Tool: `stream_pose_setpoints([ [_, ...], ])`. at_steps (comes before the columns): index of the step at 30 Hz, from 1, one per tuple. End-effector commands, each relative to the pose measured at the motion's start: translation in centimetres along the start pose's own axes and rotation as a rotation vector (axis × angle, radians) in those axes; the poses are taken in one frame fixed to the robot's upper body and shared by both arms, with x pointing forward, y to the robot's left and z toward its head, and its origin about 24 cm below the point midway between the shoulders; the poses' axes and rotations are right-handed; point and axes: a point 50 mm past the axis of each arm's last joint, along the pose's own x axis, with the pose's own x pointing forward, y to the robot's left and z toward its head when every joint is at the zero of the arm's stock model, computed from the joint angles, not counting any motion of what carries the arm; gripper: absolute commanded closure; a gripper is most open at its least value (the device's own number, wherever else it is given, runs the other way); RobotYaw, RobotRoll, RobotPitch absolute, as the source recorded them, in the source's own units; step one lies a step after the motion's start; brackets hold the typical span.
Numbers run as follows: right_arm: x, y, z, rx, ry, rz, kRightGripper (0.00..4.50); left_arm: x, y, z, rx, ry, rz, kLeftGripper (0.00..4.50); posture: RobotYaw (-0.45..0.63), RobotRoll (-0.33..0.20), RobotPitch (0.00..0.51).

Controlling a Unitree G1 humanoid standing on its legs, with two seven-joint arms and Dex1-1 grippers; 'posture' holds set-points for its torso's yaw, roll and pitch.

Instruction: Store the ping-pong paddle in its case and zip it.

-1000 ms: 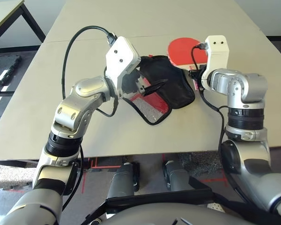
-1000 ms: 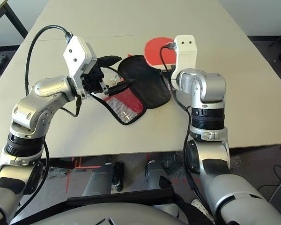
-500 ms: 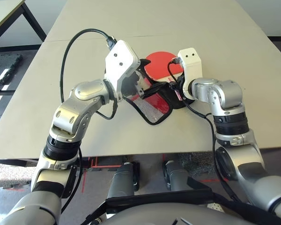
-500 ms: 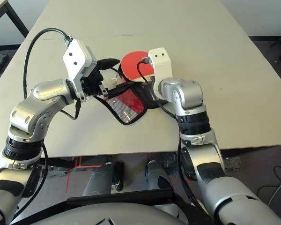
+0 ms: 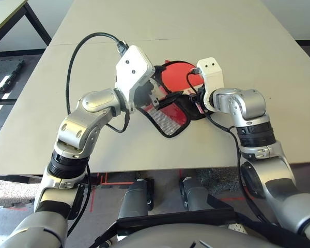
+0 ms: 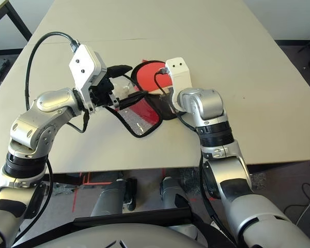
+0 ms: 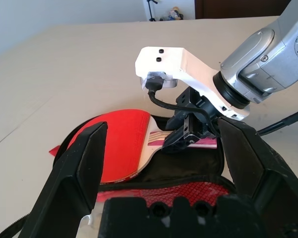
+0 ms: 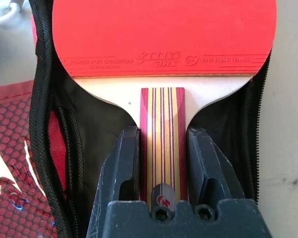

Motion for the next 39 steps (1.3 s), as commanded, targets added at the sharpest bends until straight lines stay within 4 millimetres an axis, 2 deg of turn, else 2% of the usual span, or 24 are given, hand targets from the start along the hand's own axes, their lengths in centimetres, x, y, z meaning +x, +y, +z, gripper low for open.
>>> stream_pose_setpoints([
  [1, -0.5, -0.4, 1.0, -0.018, -0.056, 0.027, 1.97, -0.4, 0.1, -0.1, 0.008, 0.019, 0.008, 0.00, 0.06, 0.000, 0.147],
  [5, -0.6, -0.6, 1.2, -0.041, -0.077, 0.057, 0.54, -1.0, 0.5, 0.2, 0.028, 0.037, 0.010, 0.00, 0.06, 0.000, 0.145],
  [7, -0.6, -0.5, 1.4, -0.060, -0.097, 0.085, 0.03, -1.9, 1.2, 0.6, 0.046, 0.058, 0.023, 0.00, 0.06, 0.000, 0.144],
  [12, -0.4, -0.1, 1.6, -0.057, -0.111, 0.127, 0.03, -3.4, 2.2, 1.1, 0.077, 0.094, 0.047, 0.00, 0.08, 0.000, 0.146],
  [18, 0.3, 0.2, 1.5, -0.024, -0.085, 0.140, 0.03, -3.5, 2.0, 1.1, 0.079, 0.099, 0.040, 0.00, 0.09, 0.000, 0.148],
  [26, 0.2, -1.1, 0.5, 0.047, -0.039, 0.114, 0.03, -3.6, 1.7, 1.1, 0.078, 0.110, 0.033, 0.00, 0.08, 0.000, 0.156],
  [30, -0.2, -1.7, -0.1, 0.104, 0.001, 0.084, 0.03, -3.5, 1.7, 1.1, 0.078, 0.108, 0.028, 0.00, 0.08, 0.000, 0.159],
  [34, -1.5, -2.1, 0.4, 0.103, -0.035, 0.080, 0.03, -3.8, 1.7, 1.1, 0.077, 0.112, 0.030, 0.00, 0.08, 0.000, 0.164],
  [36, -2.2, -2.4, 0.7, 0.078, -0.084, 0.096, 0.03, -4.4, 2.3, 1.2, 0.071, 0.119, 0.070, 0.00, 0.08, 0.000, 0.168],
  [39, -3.2, -3.6, 0.6, 0.075, -0.117, 0.115, 0.03, -7.0, 4.3, 1.1, 0.093, 0.193, 0.158, 0.00, 0.08, 0.000, 0.171],
])
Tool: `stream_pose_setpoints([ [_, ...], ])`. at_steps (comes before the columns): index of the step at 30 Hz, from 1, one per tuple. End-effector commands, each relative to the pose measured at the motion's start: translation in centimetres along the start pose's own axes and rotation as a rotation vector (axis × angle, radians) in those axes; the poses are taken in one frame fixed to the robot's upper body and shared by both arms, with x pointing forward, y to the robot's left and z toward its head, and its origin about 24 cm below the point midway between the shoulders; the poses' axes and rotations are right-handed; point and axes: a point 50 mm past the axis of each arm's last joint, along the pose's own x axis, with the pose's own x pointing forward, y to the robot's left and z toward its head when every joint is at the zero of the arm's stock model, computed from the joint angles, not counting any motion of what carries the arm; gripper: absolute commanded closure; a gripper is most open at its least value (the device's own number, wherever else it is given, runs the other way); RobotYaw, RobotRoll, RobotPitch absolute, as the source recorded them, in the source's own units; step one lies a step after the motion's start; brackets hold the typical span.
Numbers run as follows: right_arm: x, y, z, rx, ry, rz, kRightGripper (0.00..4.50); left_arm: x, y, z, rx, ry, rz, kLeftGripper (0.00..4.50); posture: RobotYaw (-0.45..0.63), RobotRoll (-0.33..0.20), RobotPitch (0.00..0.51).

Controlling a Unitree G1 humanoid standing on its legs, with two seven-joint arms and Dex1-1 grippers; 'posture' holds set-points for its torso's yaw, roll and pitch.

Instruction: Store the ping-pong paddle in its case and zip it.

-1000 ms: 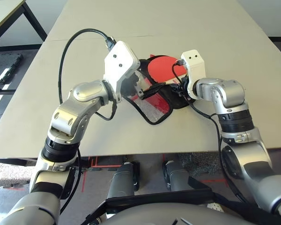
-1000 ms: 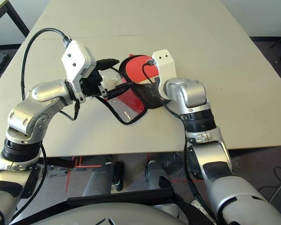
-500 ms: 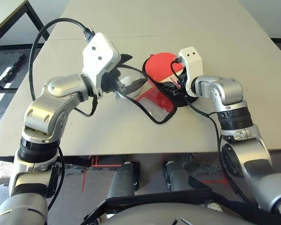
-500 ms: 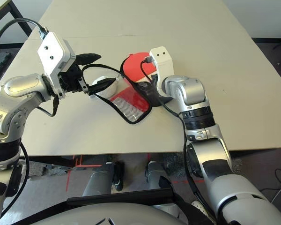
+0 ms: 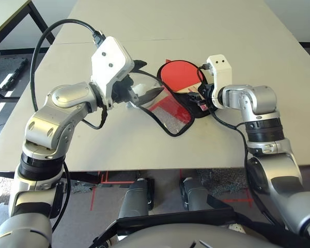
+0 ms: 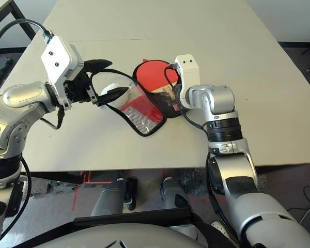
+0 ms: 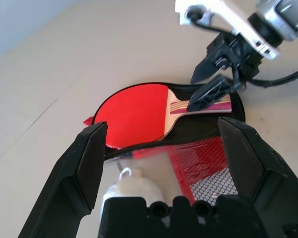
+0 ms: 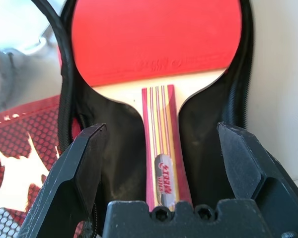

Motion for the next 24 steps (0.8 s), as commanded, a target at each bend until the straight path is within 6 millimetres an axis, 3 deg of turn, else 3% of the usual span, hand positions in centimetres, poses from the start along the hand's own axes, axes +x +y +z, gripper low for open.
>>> stream_pose_setpoints([
  [1, -1.3, -1.5, -0.1, 0.008, -0.044, 0.032, 0.03, -3.4, 2.5, -0.7, 0.022, 0.110, 0.099, 0.00, 0.08, 0.000, 0.171],
  [3, -1.8, -2.4, -0.1, 0.001, -0.072, 0.032, 0.03, -4.9, 3.2, -1.4, 0.036, 0.196, 0.116, 0.00, 0.09, 0.000, 0.175],
  [7, -2.4, -3.3, 0.2, -0.017, -0.112, 0.067, 0.03, -6.3, 2.3, -4.3, 0.084, 0.396, 0.038, 0.00, 0.09, 0.000, 0.175],
  [14, -2.9, -4.3, 1.0, 0.004, -0.190, 0.165, 0.03, -3.7, 0.4, -7.9, 0.031, 0.398, 0.013, 0.00, 0.07, 0.000, 0.173],
  [18, -3.3, -4.7, 1.1, -0.007, -0.263, 0.182, 0.03, -2.0, 0.0, -7.6, 0.027, 0.341, -0.002, 0.00, 0.06, 0.000, 0.173],
  [21, -3.7, -4.6, 1.2, 0.035, -0.343, 0.315, 0.03, -0.2, -0.7, -6.6, 0.040, 0.283, -0.061, 0.00, 0.05, 0.000, 0.172],
  [24, -3.6, -5.7, 0.6, 0.107, -0.305, 0.264, 0.03, 1.7, -1.5, -4.6, 0.078, 0.213, -0.130, 0.00, 0.04, 0.000, 0.174],
])
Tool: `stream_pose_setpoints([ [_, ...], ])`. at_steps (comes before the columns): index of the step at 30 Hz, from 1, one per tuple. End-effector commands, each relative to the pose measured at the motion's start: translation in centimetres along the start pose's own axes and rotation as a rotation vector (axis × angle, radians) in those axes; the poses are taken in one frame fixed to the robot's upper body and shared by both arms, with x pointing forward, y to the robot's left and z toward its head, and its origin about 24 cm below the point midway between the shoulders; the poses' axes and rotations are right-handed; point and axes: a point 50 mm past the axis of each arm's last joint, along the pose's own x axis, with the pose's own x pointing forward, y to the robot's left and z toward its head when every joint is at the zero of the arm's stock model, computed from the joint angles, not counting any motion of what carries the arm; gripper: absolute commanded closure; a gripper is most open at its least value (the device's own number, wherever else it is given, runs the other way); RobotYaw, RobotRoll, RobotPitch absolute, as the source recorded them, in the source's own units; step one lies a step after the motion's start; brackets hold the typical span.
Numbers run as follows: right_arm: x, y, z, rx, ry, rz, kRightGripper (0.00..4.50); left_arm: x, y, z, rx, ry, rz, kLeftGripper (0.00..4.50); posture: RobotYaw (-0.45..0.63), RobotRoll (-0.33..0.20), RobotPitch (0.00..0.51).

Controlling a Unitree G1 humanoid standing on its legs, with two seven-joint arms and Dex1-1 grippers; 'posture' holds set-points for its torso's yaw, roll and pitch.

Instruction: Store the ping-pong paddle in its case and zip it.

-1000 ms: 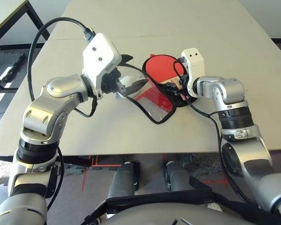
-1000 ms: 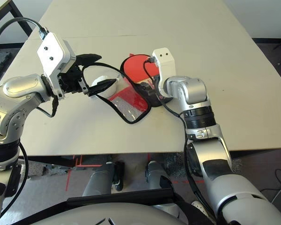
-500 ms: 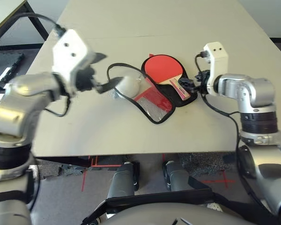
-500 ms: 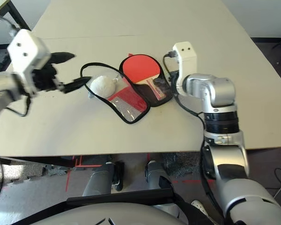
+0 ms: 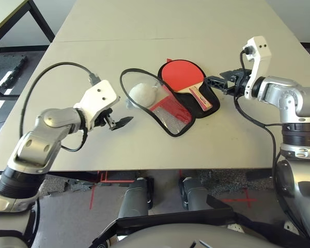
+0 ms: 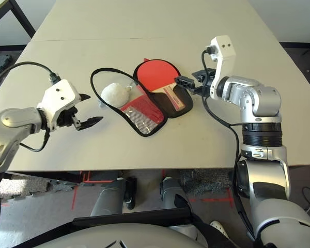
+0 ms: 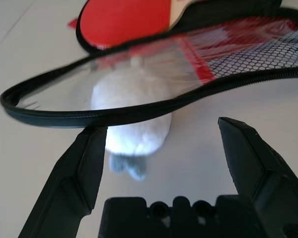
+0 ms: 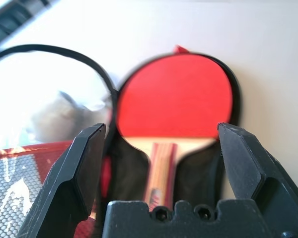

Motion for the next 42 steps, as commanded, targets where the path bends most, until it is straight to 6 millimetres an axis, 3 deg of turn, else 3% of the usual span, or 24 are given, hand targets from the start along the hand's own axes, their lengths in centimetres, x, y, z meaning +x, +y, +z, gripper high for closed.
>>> stream_pose_setpoints([
  [1, -0.8, -1.4, -0.8, 0.096, 0.011, -0.050, 0.03, 1.5, -0.9, 2.6, 0.040, -0.074, -0.076, 0.00, 0.04, 0.000, 0.174],
  [7, -1.5, -2.5, -0.5, 0.219, -0.015, -0.053, 0.03, 6.4, -1.8, 9.0, 0.033, -0.307, -0.114, 0.00, 0.04, 0.000, 0.175],
  [10, -1.8, -3.3, -0.4, 0.242, -0.013, -0.079, 0.03, 8.7, -2.7, 10.6, 0.045, -0.352, -0.107, 0.00, 0.02, 0.000, 0.174],
  [14, -2.7, -4.1, -0.2, 0.262, -0.010, -0.098, 0.03, 9.1, -3.1, 11.5, 0.019, -0.395, -0.115, 0.00, 0.02, 0.000, 0.174],
  [21, -4.0, -5.7, 0.0, 0.282, -0.019, -0.164, 0.03, 8.5, -2.3, 9.4, 0.012, -0.345, -0.062, 0.00, 0.01, 0.000, 0.173],
  [26, -3.6, -5.5, -1.0, 0.289, 0.000, -0.155, 0.03, 3.6, 0.9, 8.2, 0.072, -0.278, 0.028, 0.00, 0.02, 0.000, 0.179],
  [28, -3.5, -5.4, -1.1, 0.291, 0.001, -0.153, 0.03, 1.8, 2.2, 6.8, 0.113, -0.190, 0.058, 0.00, 0.02, 0.000, 0.179],
  [33, -3.0, -5.3, -1.4, 0.292, 0.006, -0.150, 0.03, -2.6, 5.2, 0.9, 0.151, 0.079, 0.176, 0.00, 0.05, 0.000, 0.183],
  [38, -2.7, -5.3, -1.3, 0.288, 0.009, -0.148, 0.03, -3.5, 5.2, -2.7, 0.132, 0.194, 0.192, 0.00, 0.06, 0.000, 0.187],
  [42, -2.6, -5.2, -1.2, 0.281, 0.018, -0.142, 0.03, -2.6, 4.2, -2.9, 0.101, 0.173, 0.149, 0.00, 0.06, 0.000, 0.195],
])
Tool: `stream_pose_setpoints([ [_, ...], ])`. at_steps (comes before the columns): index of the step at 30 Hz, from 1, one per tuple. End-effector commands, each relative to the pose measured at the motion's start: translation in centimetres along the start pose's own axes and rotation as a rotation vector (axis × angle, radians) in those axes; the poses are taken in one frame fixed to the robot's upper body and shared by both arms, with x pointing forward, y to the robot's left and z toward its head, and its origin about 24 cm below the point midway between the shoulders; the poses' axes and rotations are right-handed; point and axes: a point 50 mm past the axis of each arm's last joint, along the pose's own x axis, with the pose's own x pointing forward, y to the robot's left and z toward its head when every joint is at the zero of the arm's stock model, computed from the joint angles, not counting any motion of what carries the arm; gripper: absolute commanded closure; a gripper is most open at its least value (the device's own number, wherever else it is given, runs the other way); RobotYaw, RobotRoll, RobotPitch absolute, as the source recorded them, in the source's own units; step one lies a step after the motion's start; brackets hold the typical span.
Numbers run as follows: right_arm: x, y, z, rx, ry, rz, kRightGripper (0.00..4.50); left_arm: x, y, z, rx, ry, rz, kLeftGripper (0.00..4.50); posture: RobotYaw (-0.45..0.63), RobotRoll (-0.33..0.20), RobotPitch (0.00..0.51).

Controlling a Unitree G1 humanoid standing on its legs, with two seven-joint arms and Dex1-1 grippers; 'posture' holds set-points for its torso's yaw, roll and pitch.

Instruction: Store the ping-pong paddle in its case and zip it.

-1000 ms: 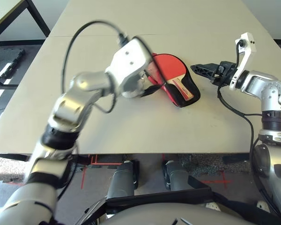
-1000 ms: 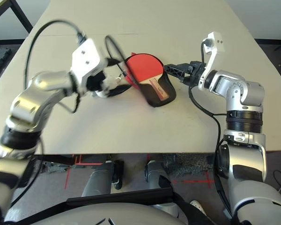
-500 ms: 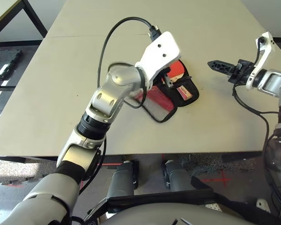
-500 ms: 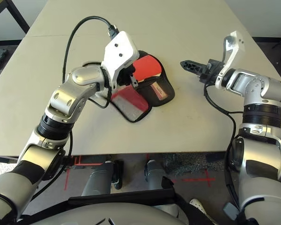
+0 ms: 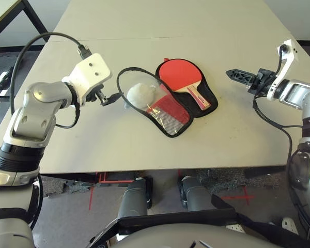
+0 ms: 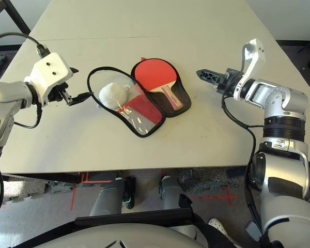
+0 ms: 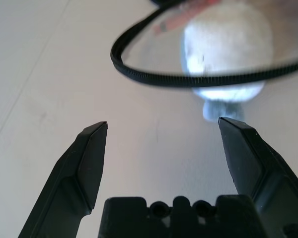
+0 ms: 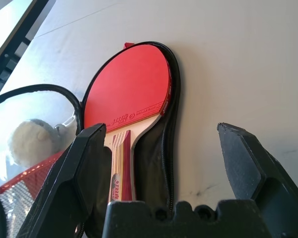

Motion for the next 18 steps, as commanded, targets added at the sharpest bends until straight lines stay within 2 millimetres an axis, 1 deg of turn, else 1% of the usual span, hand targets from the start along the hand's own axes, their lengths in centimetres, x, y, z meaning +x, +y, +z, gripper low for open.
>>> stream_pose_setpoints([
  [1, 0.1, 0.0, 0.0, -0.013, 0.019, -0.006, 0.03, 0.6, -1.1, 0.2, -0.002, -0.015, -0.046, 0.00, 0.06, 0.000, 0.195],
  [3, 0.1, 0.2, -0.1, -0.023, 0.034, 0.011, 0.03, 0.9, -1.7, 0.6, -0.014, -0.032, -0.077, 0.00, 0.06, 0.000, 0.197],
  [5, 0.1, 0.6, -0.4, -0.033, 0.064, 0.048, 0.03, 1.5, -2.9, 1.5, -0.024, -0.074, -0.130, 0.00, 0.05, 0.000, 0.201],
  [11, -0.2, 1.1, -1.2, -0.058, 0.127, 0.103, 0.03, 2.4, -5.4, 5.2, -0.027, -0.201, -0.253, 0.00, 0.04, 0.000, 0.200],
  [15, -0.7, 0.8, -1.0, -0.064, 0.128, 0.097, 0.03, 4.1, -7.7, 9.7, -0.079, -0.393, -0.303, 0.00, 0.03, 0.000, 0.190],
  [18, -1.3, 0.8, -1.0, -0.070, 0.136, 0.119, 0.03, 5.8, -8.6, 12.1, -0.090, -0.461, -0.293, 0.00, 0.01, 0.000, 0.180],
])
